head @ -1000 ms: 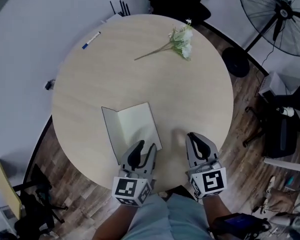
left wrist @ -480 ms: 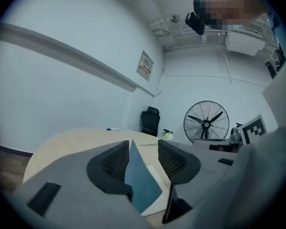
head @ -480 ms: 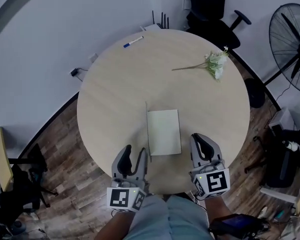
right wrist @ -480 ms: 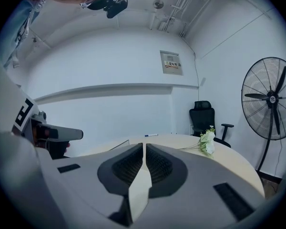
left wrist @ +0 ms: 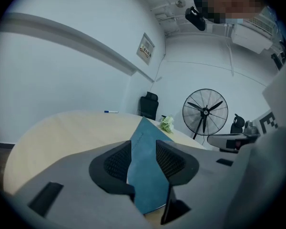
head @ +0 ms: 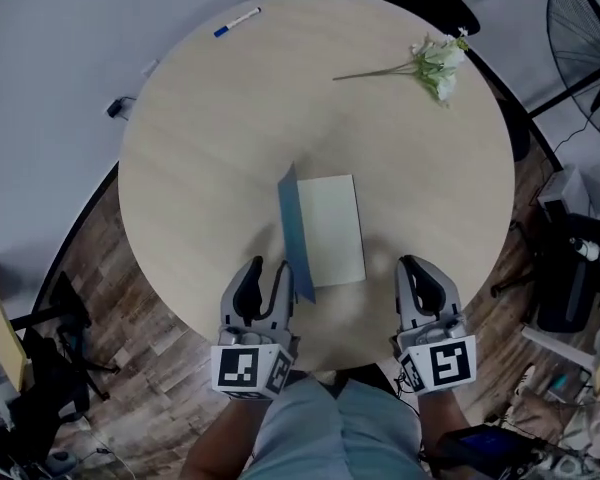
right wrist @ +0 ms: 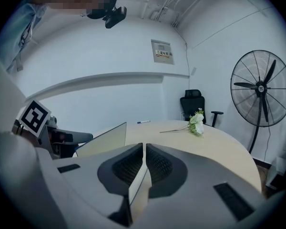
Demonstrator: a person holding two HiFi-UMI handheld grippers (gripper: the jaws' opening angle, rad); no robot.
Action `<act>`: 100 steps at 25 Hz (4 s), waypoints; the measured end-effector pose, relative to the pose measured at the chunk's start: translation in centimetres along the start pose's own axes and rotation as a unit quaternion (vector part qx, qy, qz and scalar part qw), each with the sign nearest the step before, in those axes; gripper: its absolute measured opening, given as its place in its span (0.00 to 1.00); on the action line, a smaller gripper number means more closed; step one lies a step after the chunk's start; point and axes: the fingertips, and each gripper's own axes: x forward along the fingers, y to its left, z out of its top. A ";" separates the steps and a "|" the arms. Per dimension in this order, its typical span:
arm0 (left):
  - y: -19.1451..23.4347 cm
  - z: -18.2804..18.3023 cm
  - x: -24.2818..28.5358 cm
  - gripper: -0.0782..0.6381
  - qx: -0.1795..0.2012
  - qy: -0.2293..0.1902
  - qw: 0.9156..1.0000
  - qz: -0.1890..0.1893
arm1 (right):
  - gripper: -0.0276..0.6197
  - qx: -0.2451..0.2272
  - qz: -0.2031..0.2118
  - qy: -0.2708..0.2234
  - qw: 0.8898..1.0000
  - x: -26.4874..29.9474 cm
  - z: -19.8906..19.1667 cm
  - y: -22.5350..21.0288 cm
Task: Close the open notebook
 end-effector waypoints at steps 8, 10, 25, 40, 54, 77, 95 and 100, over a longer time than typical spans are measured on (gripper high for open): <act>-3.5 -4.8 4.4 0.36 0.023 0.062 0.997 -0.045 | 0.12 0.038 -0.044 0.015 0.998 -1.9 -3.5 -4.1; -4.3 -6.2 5.3 0.36 0.031 0.074 0.995 -0.053 | 0.12 0.049 -0.057 0.015 0.997 -2.5 -4.4 -5.4; -7.4 -14.4 9.0 0.41 0.162 0.215 0.962 -0.040 | 0.12 0.106 -0.103 0.028 0.989 -5.9 -9.6 -10.6; -9.6 -2.6 3.6 0.35 0.116 0.086 0.989 -0.033 | 0.12 0.062 -0.041 -0.019 0.997 -6.4 -2.8 -6.8; -6.0 11.9 -12.8 0.20 0.091 -0.148 0.982 0.073 | 0.12 -0.077 0.075 -0.136 0.985 -6.2 11.2 7.2; -5.5 12.3 -15.0 0.14 0.100 -0.171 0.977 0.079 | 0.12 -0.112 0.076 -0.153 0.979 -7.6 11.7 9.6; -5.6 11.3 -14.7 0.14 0.103 -0.153 0.980 0.080 | 0.12 -0.108 0.077 -0.157 0.979 -7.6 11.6 9.6; -6.0 12.0 -14.7 0.14 0.105 -0.164 0.978 0.074 | 0.12 -0.103 0.074 -0.169 0.977 -7.6 12.0 9.6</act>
